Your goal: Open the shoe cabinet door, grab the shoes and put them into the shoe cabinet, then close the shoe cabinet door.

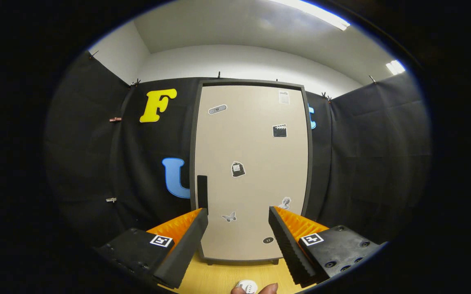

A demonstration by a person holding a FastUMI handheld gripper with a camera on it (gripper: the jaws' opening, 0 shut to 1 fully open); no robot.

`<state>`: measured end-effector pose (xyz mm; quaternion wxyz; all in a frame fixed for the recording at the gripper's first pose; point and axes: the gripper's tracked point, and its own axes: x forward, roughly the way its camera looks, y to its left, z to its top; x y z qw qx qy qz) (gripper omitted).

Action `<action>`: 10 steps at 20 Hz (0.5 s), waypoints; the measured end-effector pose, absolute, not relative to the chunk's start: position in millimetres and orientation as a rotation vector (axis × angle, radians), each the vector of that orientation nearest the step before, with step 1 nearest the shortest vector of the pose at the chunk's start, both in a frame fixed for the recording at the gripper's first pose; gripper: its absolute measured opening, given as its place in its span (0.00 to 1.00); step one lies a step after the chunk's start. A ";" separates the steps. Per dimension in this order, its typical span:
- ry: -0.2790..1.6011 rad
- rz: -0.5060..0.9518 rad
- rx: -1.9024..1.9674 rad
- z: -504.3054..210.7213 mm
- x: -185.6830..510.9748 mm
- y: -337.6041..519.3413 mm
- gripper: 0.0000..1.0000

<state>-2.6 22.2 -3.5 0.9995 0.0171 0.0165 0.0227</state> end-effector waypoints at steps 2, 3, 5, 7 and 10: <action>0.034 0.046 0.033 -4.1 -1.6 23.8 0.97; 0.037 0.045 0.033 -4.3 -1.7 24.3 0.97; 0.047 0.048 0.036 -6.2 -1.2 26.7 0.97; 0.060 0.051 0.041 -7.8 -0.4 29.7 0.97; 0.067 0.046 0.045 -7.3 2.8 33.9 0.97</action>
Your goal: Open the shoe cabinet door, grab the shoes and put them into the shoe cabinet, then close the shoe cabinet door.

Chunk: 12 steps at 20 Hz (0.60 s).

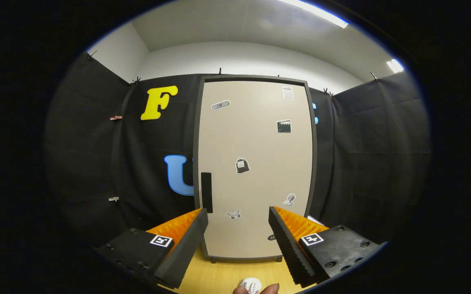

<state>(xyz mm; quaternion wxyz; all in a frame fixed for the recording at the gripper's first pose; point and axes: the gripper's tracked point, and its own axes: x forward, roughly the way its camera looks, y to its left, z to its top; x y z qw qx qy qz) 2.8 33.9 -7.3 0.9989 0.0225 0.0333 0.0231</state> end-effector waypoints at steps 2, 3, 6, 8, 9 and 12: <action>0.068 0.056 0.063 -6.9 6.1 41.7 0.97; 0.074 0.062 0.069 -7.3 9.0 46.1 0.97; 0.082 0.072 0.073 -7.9 22.1 59.7 0.97; 0.084 0.075 0.069 -10.9 35.0 69.5 0.97; 0.085 0.085 0.073 -12.5 41.6 77.3 0.97; 0.102 0.101 0.078 -21.5 61.2 95.0 0.98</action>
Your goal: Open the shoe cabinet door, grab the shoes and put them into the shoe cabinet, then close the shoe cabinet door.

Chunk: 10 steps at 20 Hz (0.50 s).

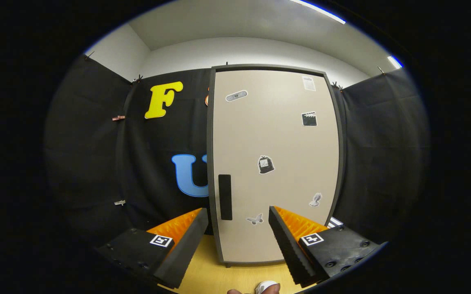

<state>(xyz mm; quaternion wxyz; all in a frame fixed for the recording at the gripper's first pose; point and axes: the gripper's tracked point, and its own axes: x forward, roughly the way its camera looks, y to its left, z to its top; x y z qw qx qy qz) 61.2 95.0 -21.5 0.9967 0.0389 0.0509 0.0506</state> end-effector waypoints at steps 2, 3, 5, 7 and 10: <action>0.109 0.102 0.069 -28.2 76.8 104.5 0.98; 0.114 0.102 0.062 -32.5 85.1 109.1 0.98; 0.129 0.102 0.059 -41.3 103.0 116.9 0.98; 0.139 0.100 0.063 -48.9 120.5 124.4 0.98; 0.151 0.095 0.068 -59.3 148.4 136.0 0.98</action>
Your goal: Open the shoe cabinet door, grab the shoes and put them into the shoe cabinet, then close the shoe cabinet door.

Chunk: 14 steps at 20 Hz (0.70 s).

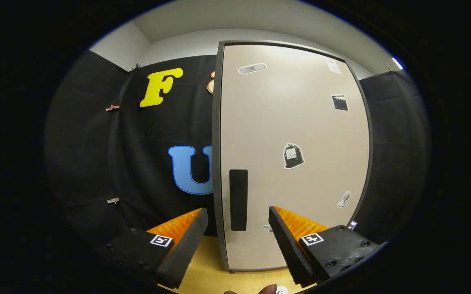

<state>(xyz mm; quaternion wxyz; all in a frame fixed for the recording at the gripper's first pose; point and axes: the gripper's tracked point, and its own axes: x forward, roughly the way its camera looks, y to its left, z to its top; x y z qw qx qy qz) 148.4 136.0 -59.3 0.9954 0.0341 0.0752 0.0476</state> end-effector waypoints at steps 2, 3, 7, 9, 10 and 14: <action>0.162 0.094 0.079 -66.3 165.6 143.0 0.98; 0.166 0.092 0.087 -69.7 173.6 145.5 0.98; 0.182 0.076 0.096 -86.0 205.3 151.8 0.97; 0.194 0.071 0.101 -96.1 219.4 154.8 0.92; 0.208 0.040 0.097 -103.1 221.2 149.0 0.87; 0.152 -0.014 0.064 -97.3 226.5 140.4 0.71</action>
